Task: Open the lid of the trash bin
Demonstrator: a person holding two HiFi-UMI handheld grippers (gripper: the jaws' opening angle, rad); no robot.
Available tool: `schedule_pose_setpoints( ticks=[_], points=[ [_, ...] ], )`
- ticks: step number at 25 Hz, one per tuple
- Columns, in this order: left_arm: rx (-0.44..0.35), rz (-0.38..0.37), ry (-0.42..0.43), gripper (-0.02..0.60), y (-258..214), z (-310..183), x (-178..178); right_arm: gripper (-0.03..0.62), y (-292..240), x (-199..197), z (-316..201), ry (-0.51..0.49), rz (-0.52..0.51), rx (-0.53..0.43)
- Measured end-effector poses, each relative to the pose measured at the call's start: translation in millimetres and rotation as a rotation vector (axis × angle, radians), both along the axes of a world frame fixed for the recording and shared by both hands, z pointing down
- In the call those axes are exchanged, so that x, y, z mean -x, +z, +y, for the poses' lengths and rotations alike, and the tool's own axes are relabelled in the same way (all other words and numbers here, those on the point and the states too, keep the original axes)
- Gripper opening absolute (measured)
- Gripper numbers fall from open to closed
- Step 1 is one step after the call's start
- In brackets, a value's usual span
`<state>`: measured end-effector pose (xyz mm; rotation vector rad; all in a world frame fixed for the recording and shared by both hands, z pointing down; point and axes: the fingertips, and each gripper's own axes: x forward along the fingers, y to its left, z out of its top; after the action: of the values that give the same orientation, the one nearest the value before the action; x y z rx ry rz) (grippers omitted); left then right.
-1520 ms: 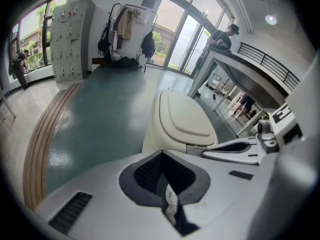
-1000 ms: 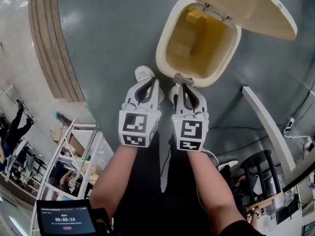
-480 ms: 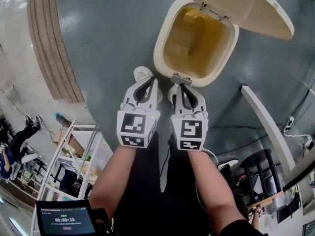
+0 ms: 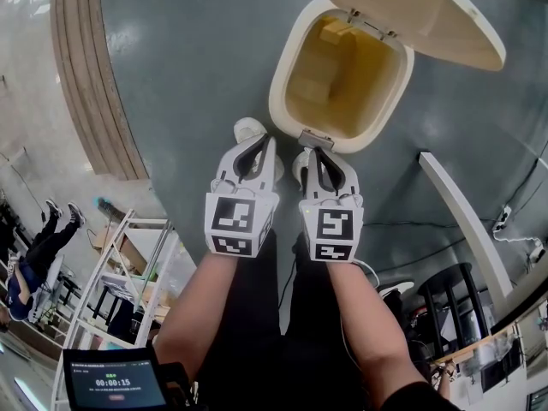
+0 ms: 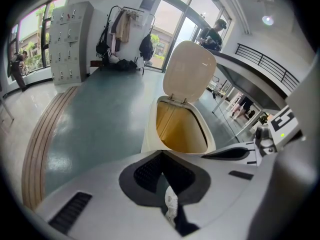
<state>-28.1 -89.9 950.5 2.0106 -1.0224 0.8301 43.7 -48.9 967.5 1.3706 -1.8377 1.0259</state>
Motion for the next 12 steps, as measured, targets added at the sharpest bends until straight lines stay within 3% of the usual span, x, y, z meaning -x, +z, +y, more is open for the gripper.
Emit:
schedule_pose_setpoints(
  ticks=[5, 12],
  points=[
    [-0.005, 0.0, 0.0, -0.002, -2, -2, -1, -0.002, 0, -2, -2, 0.007, -0.005, 0.009],
    [-0.06, 0.006, 0.009, -0.002, -44, -14, -11, -0.002, -61, -12, -39, 0.016, -0.005, -0.107]
  ],
)
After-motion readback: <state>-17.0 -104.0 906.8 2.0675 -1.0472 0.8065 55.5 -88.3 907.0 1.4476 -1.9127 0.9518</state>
